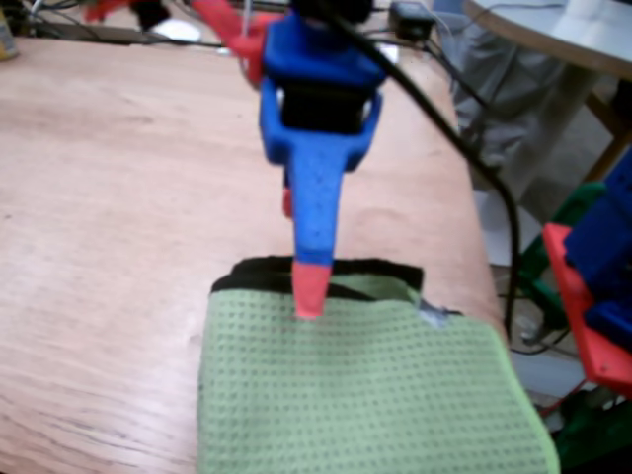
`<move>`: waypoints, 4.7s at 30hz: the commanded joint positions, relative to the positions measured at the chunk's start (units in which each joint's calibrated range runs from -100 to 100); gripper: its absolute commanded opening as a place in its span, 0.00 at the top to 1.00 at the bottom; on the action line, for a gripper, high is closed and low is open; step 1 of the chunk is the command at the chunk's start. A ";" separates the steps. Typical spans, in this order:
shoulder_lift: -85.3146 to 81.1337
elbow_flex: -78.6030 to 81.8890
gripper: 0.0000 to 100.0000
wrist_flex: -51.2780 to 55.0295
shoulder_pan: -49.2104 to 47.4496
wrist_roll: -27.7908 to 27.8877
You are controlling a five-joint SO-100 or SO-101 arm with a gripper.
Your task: Clean the table
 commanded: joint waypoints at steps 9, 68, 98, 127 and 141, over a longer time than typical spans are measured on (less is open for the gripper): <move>9.66 -4.25 0.43 -0.50 -6.85 5.47; -1.83 -57.01 0.99 22.49 -13.61 -6.40; 47.14 -58.05 0.99 12.63 33.76 -6.94; 4.94 -72.58 1.00 27.00 21.41 1.22; 51.00 -102.98 1.00 -3.46 -1.43 3.66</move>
